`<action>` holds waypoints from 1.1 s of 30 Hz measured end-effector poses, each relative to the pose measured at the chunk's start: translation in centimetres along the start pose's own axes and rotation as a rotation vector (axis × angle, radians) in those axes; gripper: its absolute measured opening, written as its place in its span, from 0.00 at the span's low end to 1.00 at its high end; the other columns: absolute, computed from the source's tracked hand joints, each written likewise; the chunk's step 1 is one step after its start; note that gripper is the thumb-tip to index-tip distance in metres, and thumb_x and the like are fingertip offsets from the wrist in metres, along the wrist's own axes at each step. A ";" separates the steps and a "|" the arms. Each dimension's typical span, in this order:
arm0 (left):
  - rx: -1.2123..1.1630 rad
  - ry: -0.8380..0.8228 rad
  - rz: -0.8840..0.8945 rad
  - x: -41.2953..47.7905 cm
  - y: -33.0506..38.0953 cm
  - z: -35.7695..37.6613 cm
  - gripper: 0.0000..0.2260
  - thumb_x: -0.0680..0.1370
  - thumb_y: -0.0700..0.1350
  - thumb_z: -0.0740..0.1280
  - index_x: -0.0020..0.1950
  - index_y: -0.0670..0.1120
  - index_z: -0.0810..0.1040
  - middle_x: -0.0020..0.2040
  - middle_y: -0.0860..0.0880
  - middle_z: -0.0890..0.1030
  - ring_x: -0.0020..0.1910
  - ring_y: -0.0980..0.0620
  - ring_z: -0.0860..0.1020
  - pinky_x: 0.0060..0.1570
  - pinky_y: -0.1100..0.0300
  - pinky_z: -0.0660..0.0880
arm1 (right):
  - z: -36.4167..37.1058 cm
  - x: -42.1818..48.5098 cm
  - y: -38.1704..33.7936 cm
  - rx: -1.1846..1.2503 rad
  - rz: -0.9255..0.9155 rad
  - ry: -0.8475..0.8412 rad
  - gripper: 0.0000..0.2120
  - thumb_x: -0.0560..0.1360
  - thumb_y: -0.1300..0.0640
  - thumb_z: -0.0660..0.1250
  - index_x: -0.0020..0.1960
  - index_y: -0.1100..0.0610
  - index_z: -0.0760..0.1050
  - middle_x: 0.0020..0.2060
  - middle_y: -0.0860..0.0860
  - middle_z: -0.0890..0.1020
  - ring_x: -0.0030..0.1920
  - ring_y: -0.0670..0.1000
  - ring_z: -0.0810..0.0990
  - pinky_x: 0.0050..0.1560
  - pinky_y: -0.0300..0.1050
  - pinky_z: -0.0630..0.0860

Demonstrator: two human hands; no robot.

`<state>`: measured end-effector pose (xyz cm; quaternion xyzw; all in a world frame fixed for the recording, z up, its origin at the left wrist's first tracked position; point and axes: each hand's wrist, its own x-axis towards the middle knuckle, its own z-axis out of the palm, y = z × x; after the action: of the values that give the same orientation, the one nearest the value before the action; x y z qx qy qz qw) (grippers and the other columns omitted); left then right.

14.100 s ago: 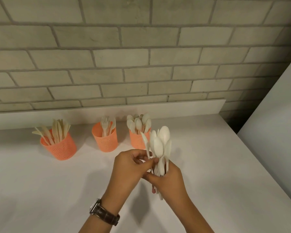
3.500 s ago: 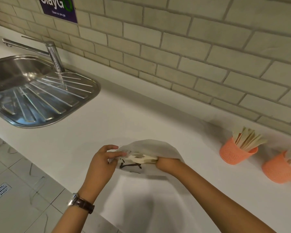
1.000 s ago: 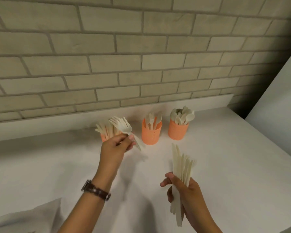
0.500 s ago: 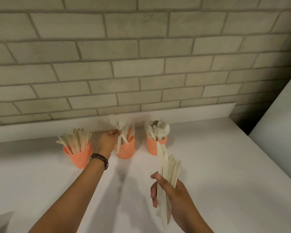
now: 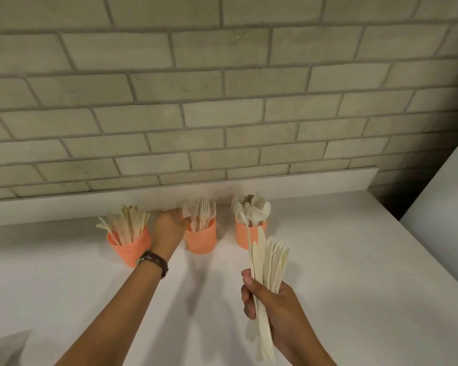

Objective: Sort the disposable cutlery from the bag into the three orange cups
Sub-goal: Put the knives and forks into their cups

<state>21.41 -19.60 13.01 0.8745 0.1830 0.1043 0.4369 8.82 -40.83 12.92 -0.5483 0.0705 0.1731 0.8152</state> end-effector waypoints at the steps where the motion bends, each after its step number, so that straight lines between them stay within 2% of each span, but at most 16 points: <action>1: -0.034 0.000 0.041 -1.0 0.3 -0.5 0.13 0.72 0.40 0.71 0.54 0.37 0.80 0.52 0.41 0.82 0.50 0.47 0.79 0.50 0.60 0.71 | 0.1 0.1 0.0 0.001 -0.001 -0.005 0.09 0.67 0.58 0.75 0.42 0.61 0.78 0.29 0.56 0.75 0.25 0.51 0.68 0.28 0.41 0.67; 4: -0.190 -0.092 0.033 -5.7 1.0 -1.6 0.09 0.73 0.42 0.71 0.52 0.44 0.80 0.50 0.48 0.82 0.39 0.54 0.76 0.37 0.69 0.70 | 0.7 0.1 0.1 -0.012 0.011 -0.006 0.09 0.66 0.60 0.75 0.41 0.62 0.75 0.27 0.56 0.74 0.25 0.52 0.69 0.27 0.41 0.68; 6: -0.265 -0.198 0.026 -9.7 1.2 -2.2 0.04 0.73 0.45 0.71 0.46 0.47 0.82 0.44 0.53 0.83 0.35 0.58 0.75 0.34 0.75 0.70 | 1.2 0.1 0.2 -0.030 0.006 0.009 0.10 0.67 0.60 0.75 0.41 0.61 0.75 0.27 0.56 0.74 0.25 0.52 0.70 0.27 0.41 0.69; 8: -0.326 -0.297 0.022 -13.5 1.1 -2.7 0.01 0.72 0.45 0.72 0.40 0.50 0.83 0.39 0.55 0.84 0.31 0.58 0.73 0.34 0.75 0.69 | 1.8 0.1 0.4 -0.061 -0.018 0.049 0.10 0.70 0.57 0.74 0.40 0.60 0.74 0.27 0.55 0.75 0.26 0.52 0.71 0.29 0.43 0.71; 10: -0.362 -0.331 0.001 -16.2 0.8 -2.8 0.03 0.69 0.45 0.74 0.38 0.50 0.82 0.38 0.58 0.83 0.28 0.58 0.71 0.33 0.72 0.69 | 2.3 0.2 0.6 -0.117 -0.040 0.097 0.11 0.71 0.52 0.70 0.39 0.59 0.75 0.29 0.54 0.76 0.29 0.52 0.74 0.32 0.44 0.73; 13: -0.335 -0.311 -0.016 -18.1 -0.1 -2.7 0.10 0.64 0.46 0.78 0.42 0.54 0.79 0.40 0.60 0.80 0.28 0.59 0.74 0.32 0.70 0.71 | 3.3 0.1 1.0 -0.111 -0.009 0.121 0.11 0.73 0.50 0.67 0.40 0.58 0.77 0.35 0.53 0.79 0.37 0.52 0.78 0.37 0.47 0.76; 16: -0.236 -0.290 0.029 -18.6 -0.3 -2.4 0.17 0.64 0.48 0.78 0.47 0.61 0.76 0.42 0.61 0.79 0.32 0.58 0.77 0.34 0.69 0.73 | 4.4 -0.2 1.5 -0.013 0.069 0.090 0.13 0.76 0.52 0.65 0.47 0.63 0.77 0.38 0.56 0.81 0.37 0.55 0.81 0.39 0.48 0.80; 18: -0.171 -0.283 0.051 -18.4 -0.6 -2.5 0.16 0.65 0.48 0.77 0.45 0.64 0.76 0.41 0.59 0.80 0.34 0.60 0.77 0.37 0.68 0.76 | 4.9 -0.4 1.7 -0.022 0.095 0.046 0.18 0.76 0.51 0.65 0.52 0.68 0.76 0.36 0.56 0.82 0.36 0.54 0.81 0.41 0.49 0.80; 21: -0.190 -0.344 0.031 -18.1 -0.7 -3.0 0.12 0.67 0.46 0.76 0.39 0.64 0.80 0.38 0.56 0.81 0.31 0.56 0.78 0.39 0.58 0.80 | 5.0 -0.5 1.9 -0.136 0.093 -0.008 0.22 0.76 0.48 0.64 0.57 0.67 0.75 0.41 0.55 0.85 0.36 0.50 0.83 0.48 0.52 0.81; 24: -0.334 -0.448 -0.018 -17.9 -0.6 -3.7 0.10 0.70 0.41 0.73 0.40 0.58 0.84 0.41 0.57 0.82 0.31 0.51 0.81 0.37 0.53 0.82 | 4.7 -0.7 1.7 -0.217 0.073 -0.042 0.23 0.71 0.44 0.66 0.57 0.61 0.76 0.47 0.55 0.86 0.46 0.52 0.85 0.56 0.57 0.79; 27: -0.458 -0.486 -0.075 -17.4 -0.7 -4.5 0.09 0.75 0.37 0.66 0.46 0.48 0.84 0.45 0.49 0.84 0.37 0.48 0.83 0.36 0.57 0.81 | 4.6 -1.0 1.6 -0.253 0.054 -0.102 0.20 0.71 0.45 0.65 0.56 0.57 0.77 0.50 0.55 0.85 0.51 0.55 0.84 0.59 0.58 0.77; 30: -0.464 -0.484 -0.106 -17.0 -1.0 -5.1 0.09 0.76 0.36 0.64 0.47 0.44 0.84 0.45 0.36 0.81 0.36 0.48 0.83 0.34 0.61 0.80 | 4.6 -1.1 1.9 -0.286 0.062 -0.087 0.24 0.70 0.43 0.66 0.59 0.57 0.76 0.51 0.56 0.85 0.52 0.55 0.83 0.61 0.56 0.76; 33: -0.452 -0.479 -0.102 -17.0 -1.1 -5.3 0.07 0.76 0.37 0.65 0.45 0.43 0.83 0.39 0.37 0.77 0.31 0.52 0.80 0.33 0.63 0.78 | 4.9 -1.2 2.1 -0.293 0.050 -0.045 0.20 0.72 0.45 0.68 0.56 0.57 0.78 0.50 0.58 0.85 0.51 0.57 0.84 0.60 0.59 0.76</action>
<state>3.86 -22.08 14.88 0.7449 0.0910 -0.0882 0.6550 6.57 -35.83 13.34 -0.6556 0.0398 0.2138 0.7231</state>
